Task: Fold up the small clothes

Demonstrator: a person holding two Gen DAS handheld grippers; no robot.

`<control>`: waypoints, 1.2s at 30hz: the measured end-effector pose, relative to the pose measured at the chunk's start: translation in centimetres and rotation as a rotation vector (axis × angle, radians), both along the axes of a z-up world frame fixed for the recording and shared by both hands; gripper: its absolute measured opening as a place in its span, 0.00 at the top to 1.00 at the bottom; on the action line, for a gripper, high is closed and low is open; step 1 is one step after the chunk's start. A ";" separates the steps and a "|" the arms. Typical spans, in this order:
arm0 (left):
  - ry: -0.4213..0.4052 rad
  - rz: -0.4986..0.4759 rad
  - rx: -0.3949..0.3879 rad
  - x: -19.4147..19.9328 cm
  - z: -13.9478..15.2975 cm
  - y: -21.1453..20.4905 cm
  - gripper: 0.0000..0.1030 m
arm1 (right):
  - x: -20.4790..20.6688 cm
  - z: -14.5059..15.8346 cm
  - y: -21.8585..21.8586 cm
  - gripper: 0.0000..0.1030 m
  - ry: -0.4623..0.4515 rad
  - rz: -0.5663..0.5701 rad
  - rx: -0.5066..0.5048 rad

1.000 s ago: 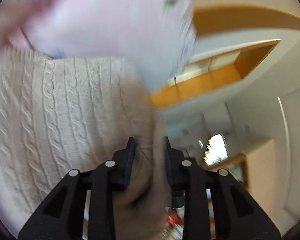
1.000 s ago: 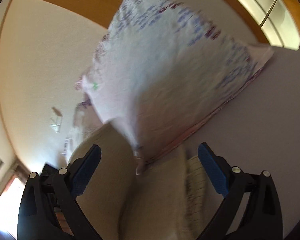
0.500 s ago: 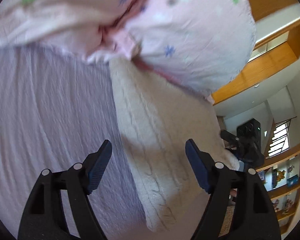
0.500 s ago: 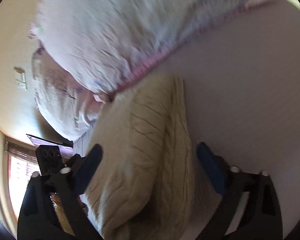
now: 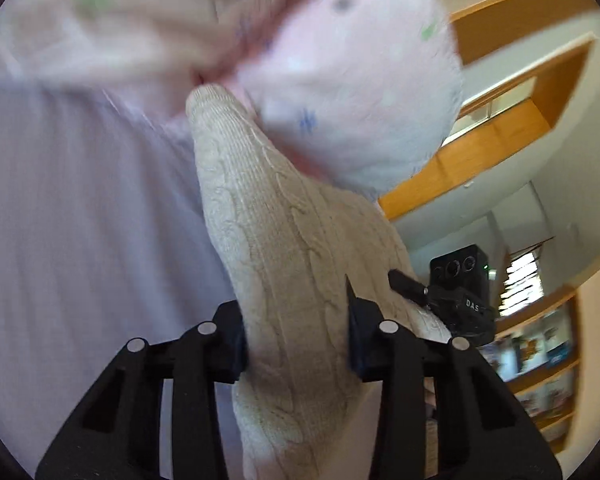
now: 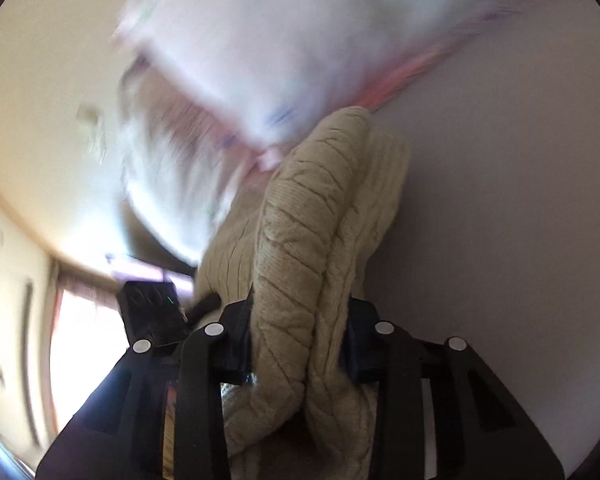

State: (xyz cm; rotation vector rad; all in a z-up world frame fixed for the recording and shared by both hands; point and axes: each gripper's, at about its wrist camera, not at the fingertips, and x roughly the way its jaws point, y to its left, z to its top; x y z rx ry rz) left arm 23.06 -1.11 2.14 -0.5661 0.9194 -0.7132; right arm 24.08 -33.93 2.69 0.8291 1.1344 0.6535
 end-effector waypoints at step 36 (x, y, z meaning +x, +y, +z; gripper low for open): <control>-0.173 0.240 0.483 -14.2 -0.1 4.6 0.02 | -6.9 5.6 6.2 0.52 -0.179 -0.119 -0.388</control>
